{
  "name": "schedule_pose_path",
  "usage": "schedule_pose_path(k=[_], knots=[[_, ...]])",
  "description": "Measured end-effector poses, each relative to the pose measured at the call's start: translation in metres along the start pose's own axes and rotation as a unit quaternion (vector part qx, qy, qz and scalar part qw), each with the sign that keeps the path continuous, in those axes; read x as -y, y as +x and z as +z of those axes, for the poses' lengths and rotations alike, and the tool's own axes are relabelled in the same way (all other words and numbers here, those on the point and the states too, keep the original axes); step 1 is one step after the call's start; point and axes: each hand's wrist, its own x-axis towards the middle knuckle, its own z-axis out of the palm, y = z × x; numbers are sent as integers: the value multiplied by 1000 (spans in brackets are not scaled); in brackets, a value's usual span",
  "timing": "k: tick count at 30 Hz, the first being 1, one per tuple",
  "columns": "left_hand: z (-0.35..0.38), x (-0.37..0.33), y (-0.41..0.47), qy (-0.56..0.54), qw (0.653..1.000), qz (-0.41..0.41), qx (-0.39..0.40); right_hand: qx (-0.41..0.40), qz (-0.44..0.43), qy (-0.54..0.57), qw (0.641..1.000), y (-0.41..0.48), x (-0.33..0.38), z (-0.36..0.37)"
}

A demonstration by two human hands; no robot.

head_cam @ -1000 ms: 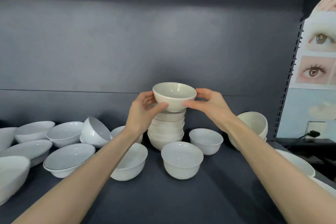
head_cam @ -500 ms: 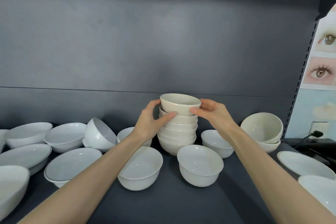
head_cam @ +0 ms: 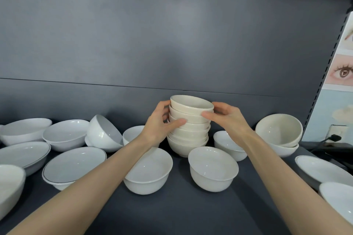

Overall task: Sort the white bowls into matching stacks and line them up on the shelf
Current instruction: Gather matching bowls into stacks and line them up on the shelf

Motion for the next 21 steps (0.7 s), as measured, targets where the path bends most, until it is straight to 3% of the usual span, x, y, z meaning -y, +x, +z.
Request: schedule_pose_path(k=[9,21], knots=[[-2,0,0,20,1000,-11,0,10,2,-32,999,2,3,-1],[-3,-23,-9,216,976,-11,-35,-3,-13,-187,982,-6,19,-3]])
